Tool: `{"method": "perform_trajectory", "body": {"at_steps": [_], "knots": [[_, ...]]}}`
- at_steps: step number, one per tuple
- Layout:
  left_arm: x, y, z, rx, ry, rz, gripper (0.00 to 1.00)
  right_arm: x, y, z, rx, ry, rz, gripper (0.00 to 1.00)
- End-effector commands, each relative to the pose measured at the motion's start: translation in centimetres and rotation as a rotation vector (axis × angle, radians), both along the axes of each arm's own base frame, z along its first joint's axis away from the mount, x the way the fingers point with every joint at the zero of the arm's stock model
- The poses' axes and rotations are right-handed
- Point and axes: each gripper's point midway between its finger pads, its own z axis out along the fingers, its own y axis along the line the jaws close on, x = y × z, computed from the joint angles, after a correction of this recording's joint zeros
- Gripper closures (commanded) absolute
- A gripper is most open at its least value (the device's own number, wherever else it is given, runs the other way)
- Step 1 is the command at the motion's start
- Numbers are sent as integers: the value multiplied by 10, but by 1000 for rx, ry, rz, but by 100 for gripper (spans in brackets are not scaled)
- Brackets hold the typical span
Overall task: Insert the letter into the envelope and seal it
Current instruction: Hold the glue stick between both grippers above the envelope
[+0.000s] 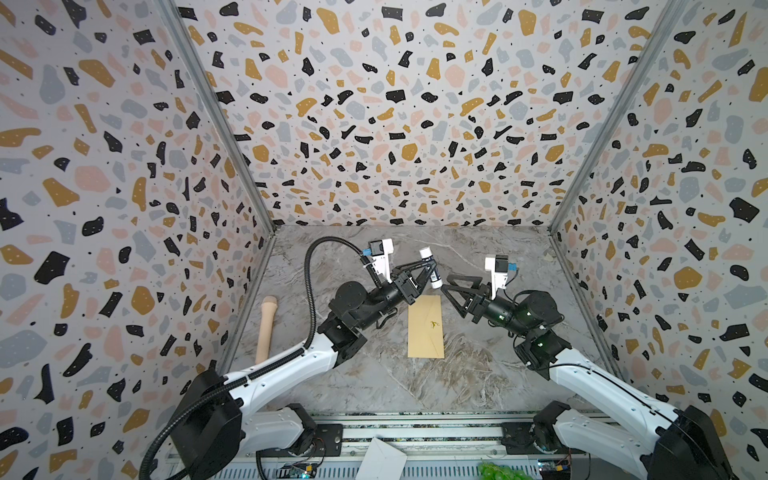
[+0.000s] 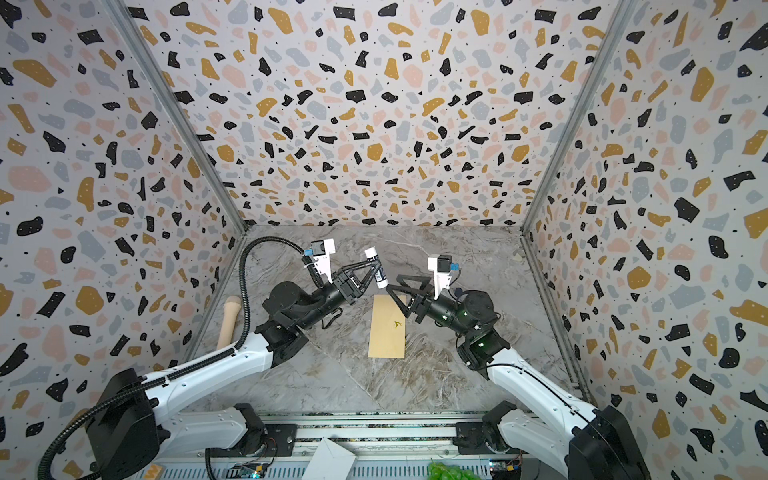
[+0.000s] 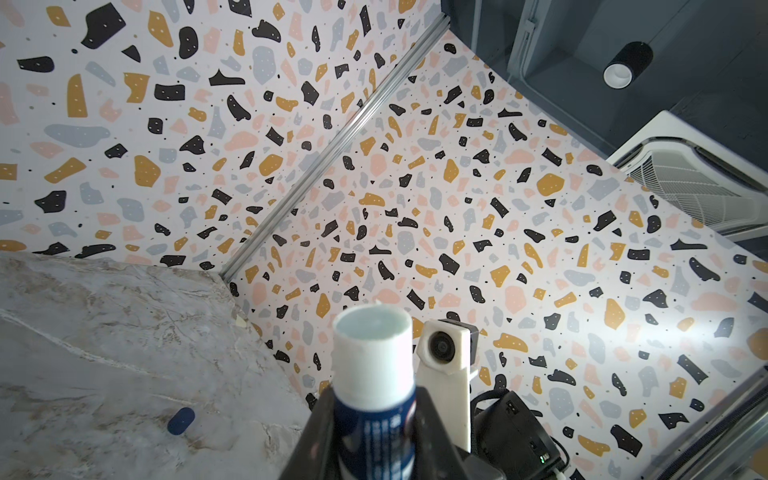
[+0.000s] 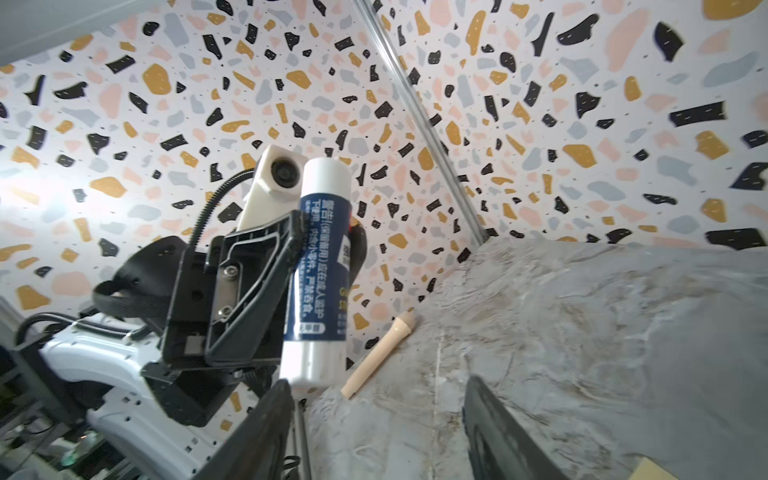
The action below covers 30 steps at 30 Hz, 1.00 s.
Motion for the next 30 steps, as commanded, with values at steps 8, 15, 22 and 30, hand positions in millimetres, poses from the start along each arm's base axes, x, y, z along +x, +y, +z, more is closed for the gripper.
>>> {"method": "perform_trajectory", "body": {"at_steps": [8, 15, 22, 30], "knots": [[-10, 4, 21, -76, -56, -36, 100, -17, 7, 35, 158, -22, 168, 43], [-9, 4, 18, -70, -50, -34, 100, -16, 12, 40, 171, -18, 193, 60], [-8, 1, 15, -63, -44, -37, 100, -15, 14, 44, 177, -14, 200, 66], [-5, 0, 10, -46, -37, -26, 100, -4, 20, 39, 94, -7, 127, 88]]}}
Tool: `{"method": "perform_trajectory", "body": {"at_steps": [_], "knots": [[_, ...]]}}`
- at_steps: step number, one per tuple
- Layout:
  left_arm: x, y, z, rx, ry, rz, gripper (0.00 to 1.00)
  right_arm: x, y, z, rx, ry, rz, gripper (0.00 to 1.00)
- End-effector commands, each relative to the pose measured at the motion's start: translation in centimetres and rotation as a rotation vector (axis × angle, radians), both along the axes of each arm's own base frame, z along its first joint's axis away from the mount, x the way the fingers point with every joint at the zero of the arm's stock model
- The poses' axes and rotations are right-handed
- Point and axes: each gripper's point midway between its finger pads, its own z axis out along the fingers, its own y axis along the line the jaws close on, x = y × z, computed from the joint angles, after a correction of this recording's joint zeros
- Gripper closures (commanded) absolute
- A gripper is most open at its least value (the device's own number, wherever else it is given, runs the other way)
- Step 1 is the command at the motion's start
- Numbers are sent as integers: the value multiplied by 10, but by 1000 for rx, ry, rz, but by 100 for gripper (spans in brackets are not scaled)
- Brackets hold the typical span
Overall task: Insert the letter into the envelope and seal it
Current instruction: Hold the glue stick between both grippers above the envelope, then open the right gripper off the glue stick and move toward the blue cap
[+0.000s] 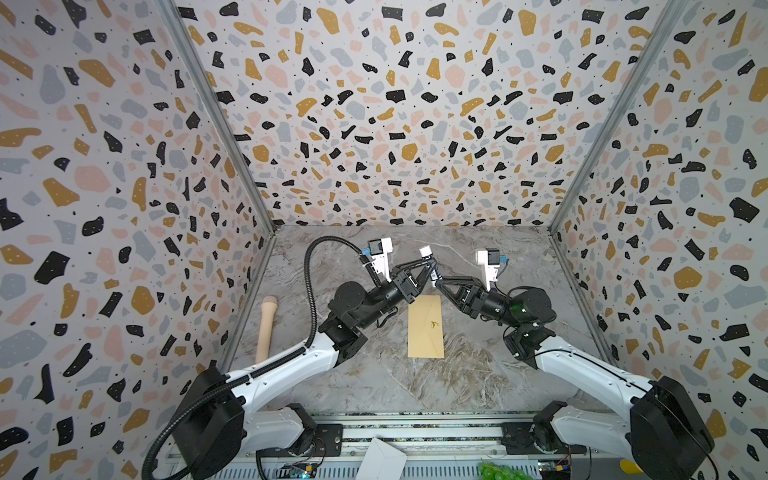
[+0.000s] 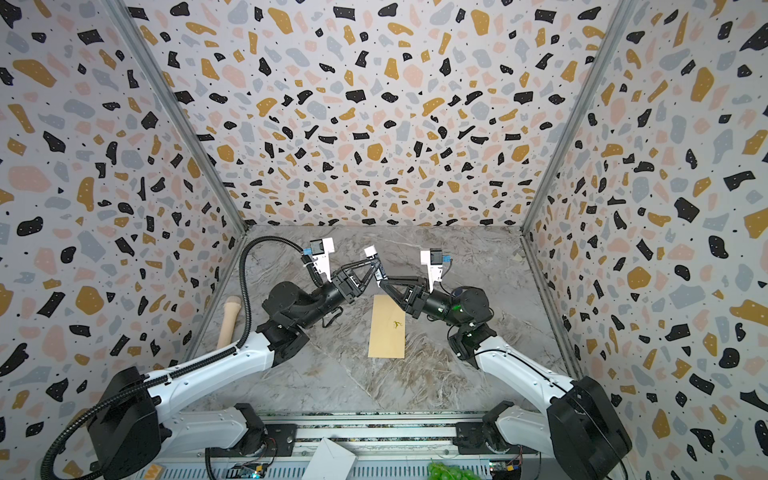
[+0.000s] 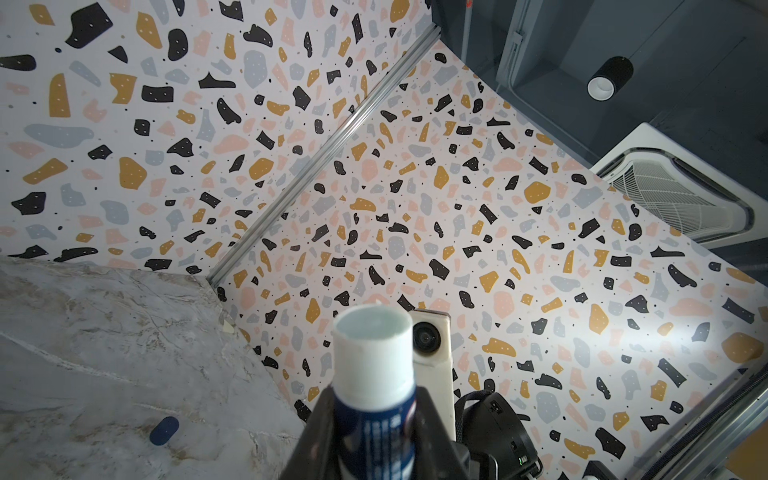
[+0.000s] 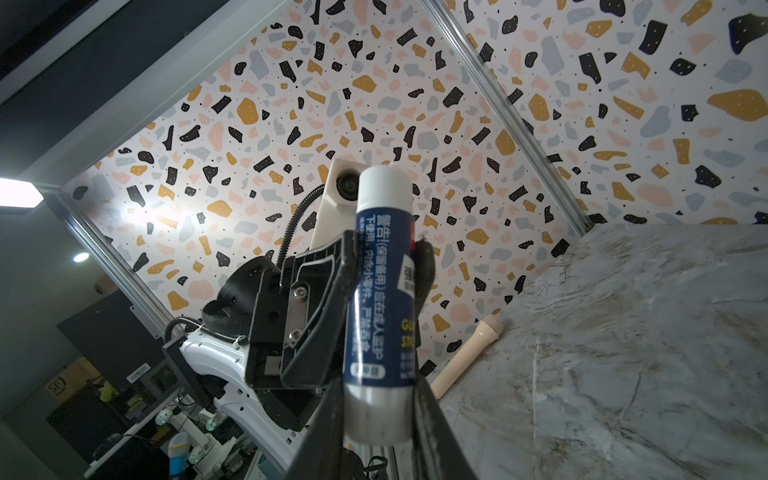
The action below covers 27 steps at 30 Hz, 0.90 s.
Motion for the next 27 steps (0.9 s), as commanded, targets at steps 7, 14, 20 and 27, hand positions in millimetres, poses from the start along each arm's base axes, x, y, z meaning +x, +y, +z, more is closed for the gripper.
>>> {"method": "perform_trajectory", "body": {"at_steps": [7, 14, 20, 27], "knots": [[12, 0, -17, 135, -32, 94, 100, 23, 6, 14, -466, -237, -543, 100], [20, -1, -34, 215, -22, 139, 100, 23, 17, 12, -872, -471, -973, 100], [21, 0, -39, 254, -41, 156, 100, 17, 28, 8, -931, -539, -1038, 100], [30, 10, -47, 422, -143, 262, 100, -5, 22, 13, -775, -478, -708, 42]]}}
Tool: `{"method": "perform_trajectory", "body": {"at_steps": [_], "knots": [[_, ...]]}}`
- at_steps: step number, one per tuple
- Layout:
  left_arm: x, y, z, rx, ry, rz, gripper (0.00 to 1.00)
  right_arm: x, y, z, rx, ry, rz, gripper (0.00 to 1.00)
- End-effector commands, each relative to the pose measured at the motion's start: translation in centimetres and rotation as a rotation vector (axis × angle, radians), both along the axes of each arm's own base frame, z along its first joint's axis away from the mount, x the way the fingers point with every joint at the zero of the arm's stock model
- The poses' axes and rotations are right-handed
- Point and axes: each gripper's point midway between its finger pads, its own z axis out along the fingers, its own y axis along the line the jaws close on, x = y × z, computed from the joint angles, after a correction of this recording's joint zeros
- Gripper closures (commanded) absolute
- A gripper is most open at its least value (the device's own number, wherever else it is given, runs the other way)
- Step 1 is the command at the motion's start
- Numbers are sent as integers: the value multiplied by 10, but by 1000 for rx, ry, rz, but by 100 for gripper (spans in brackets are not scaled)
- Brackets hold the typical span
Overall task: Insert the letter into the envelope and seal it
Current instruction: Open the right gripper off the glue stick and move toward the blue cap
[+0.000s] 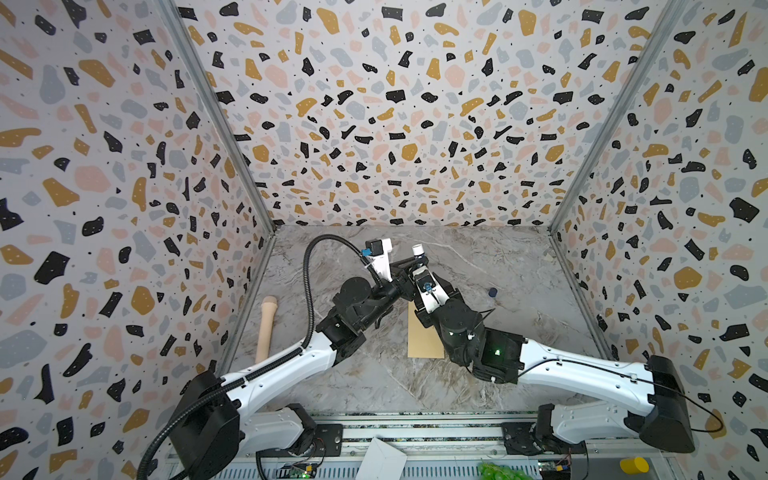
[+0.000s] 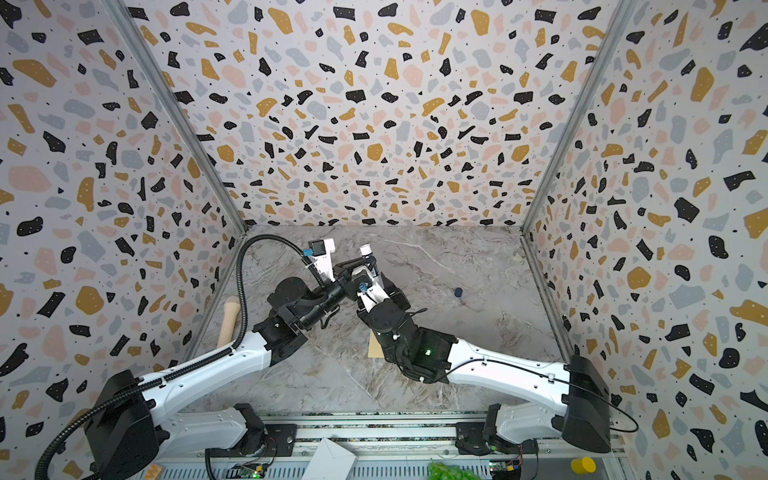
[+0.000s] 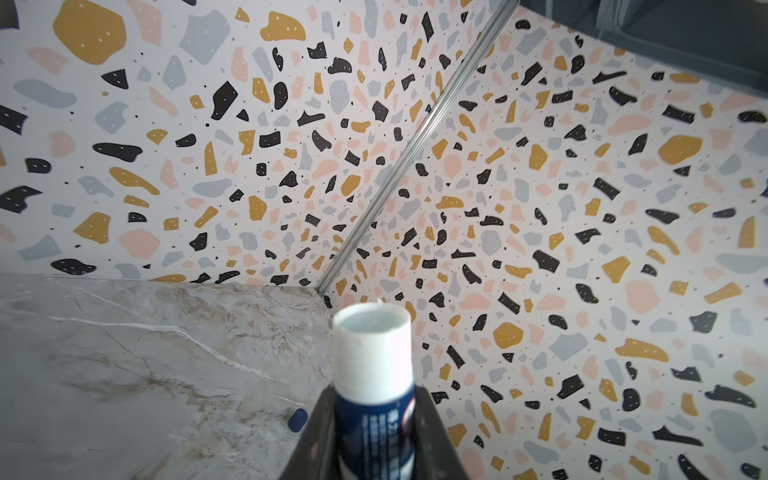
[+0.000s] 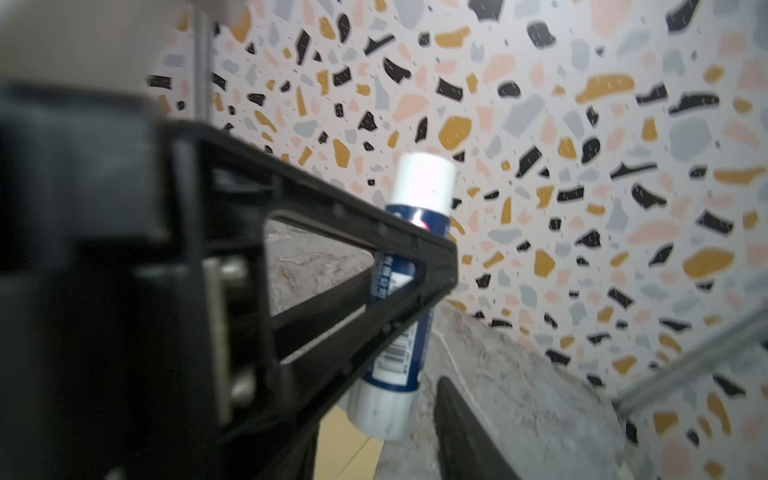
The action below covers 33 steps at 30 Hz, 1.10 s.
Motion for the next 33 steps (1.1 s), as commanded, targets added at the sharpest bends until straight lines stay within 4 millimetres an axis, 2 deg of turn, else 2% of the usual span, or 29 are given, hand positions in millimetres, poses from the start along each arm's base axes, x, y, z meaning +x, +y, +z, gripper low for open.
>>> {"method": "perform_trajectory", "body": {"at_steps": [1, 3, 7, 9, 11, 14, 18, 21, 25, 27, 33], "knots": [[0, -1, -13, 182, -77, 36, 100, -24, -11, 40, 194, 51, 207, 37], [4, 5, -16, 239, -113, 78, 100, -30, -31, 48, 264, 78, 251, 33], [3, 12, -20, 319, -195, 111, 100, -30, -81, 57, 398, 95, 217, 32], [0, 13, -21, 336, -242, 117, 100, -20, -103, 54, 428, 115, 159, 32], [-3, 15, -22, 345, -290, 122, 100, -1, -125, 42, 435, 175, 60, 34], [-10, 15, -24, 375, -372, 125, 100, 34, -153, 11, 401, 328, -76, 34], [-18, 13, -30, 437, -471, 134, 100, 79, -181, -48, 343, 583, -198, 34], [-24, 9, -35, 477, -528, 134, 100, 105, -194, -95, 252, 726, -279, 32], [-29, 4, -40, 490, -556, 118, 100, 130, -201, -150, 155, 873, -332, 32], [-30, 2, -41, 487, -546, 116, 100, 139, -205, -171, 109, 922, -364, 32], [-32, -3, -44, 482, -534, 98, 100, 162, -218, -213, 6, 998, -441, 33]]}}
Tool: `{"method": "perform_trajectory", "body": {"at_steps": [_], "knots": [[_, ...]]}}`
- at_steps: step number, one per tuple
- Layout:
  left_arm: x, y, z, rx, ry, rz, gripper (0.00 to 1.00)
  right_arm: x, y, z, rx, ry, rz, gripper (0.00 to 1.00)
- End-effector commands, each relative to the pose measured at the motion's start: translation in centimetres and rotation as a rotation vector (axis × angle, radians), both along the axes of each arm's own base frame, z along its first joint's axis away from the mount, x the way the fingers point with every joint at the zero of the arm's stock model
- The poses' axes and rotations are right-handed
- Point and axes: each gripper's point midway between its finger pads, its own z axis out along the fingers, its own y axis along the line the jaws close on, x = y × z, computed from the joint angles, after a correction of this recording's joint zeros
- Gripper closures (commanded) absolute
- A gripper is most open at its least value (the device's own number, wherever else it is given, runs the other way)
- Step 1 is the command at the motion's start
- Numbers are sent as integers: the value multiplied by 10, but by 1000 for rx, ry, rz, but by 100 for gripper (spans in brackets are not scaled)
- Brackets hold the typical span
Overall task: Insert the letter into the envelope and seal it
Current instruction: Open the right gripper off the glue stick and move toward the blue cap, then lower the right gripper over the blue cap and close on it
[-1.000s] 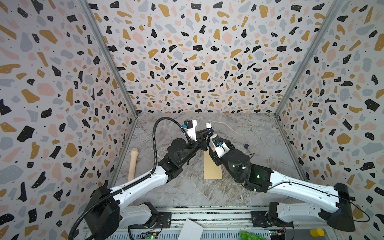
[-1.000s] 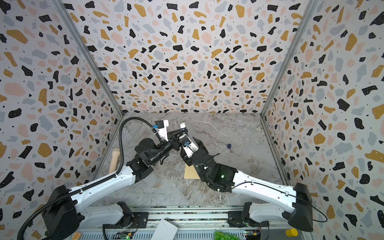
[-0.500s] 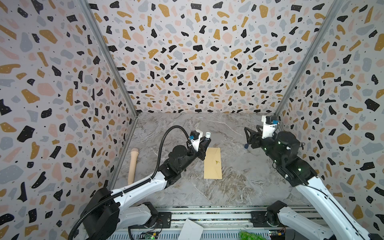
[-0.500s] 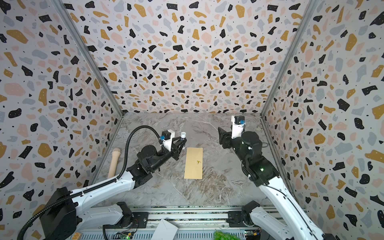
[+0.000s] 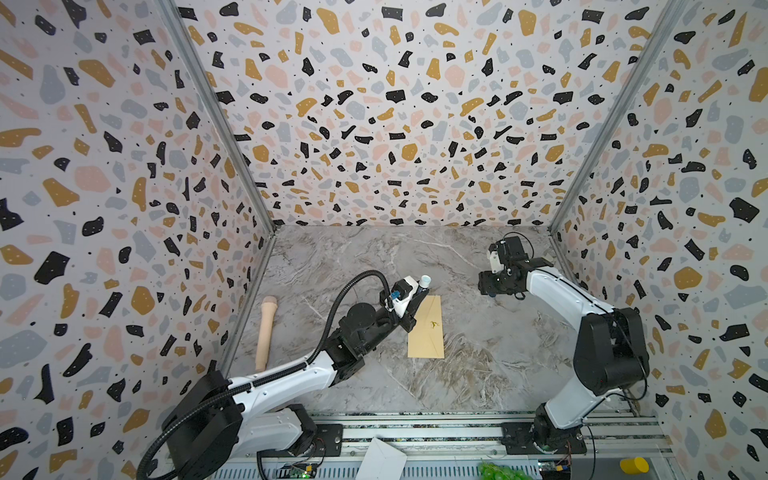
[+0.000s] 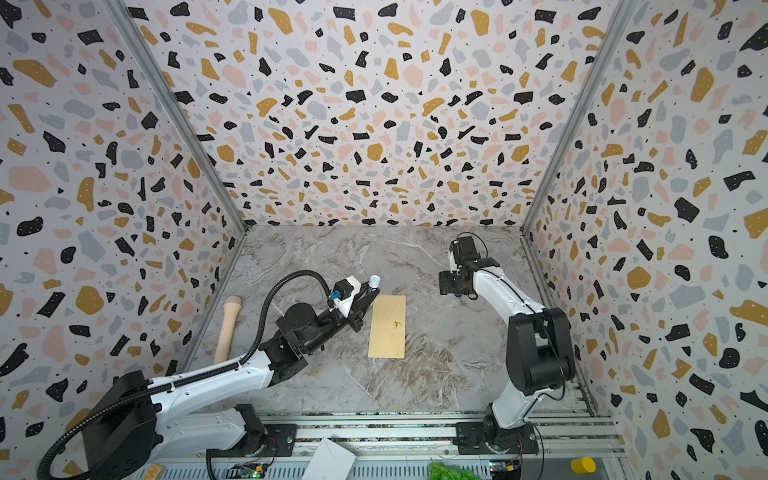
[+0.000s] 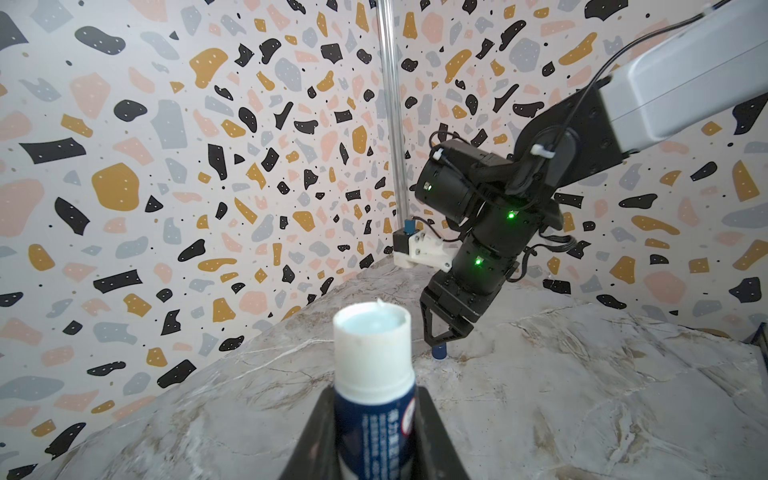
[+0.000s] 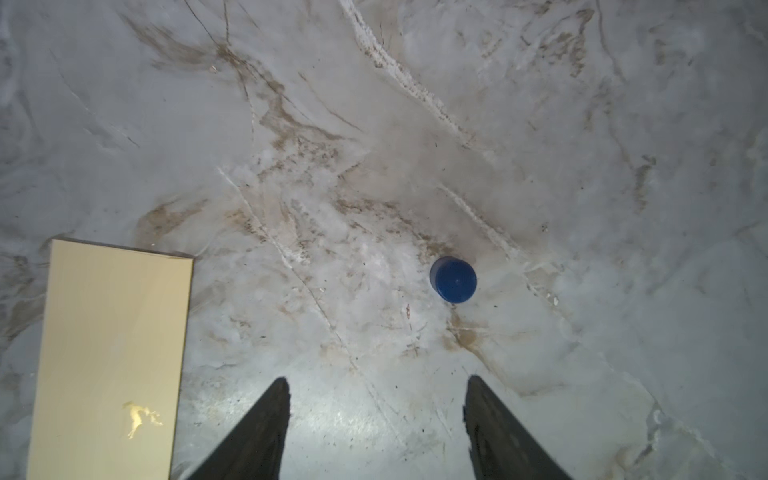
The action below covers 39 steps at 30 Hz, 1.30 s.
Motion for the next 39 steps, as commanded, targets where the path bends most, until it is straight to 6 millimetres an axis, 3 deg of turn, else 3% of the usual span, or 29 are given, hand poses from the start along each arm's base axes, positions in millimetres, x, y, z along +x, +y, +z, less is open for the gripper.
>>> {"method": "perform_trajectory", "body": {"at_steps": [1, 7, 18, 39], "knots": [[-3, 0, 19, -52, -59, 1, 100, 9, -9, 6, -59, 8, 1, 34], [-4, -1, 19, -53, -59, -10, 100, 23, -23, -19, -140, 55, -25, 39], [-5, -3, 18, -54, -54, -20, 100, 33, -40, -46, -149, 104, -48, 47], [-3, -5, 14, -41, -43, -21, 100, 42, -40, -69, -97, 139, -46, 68]]}}
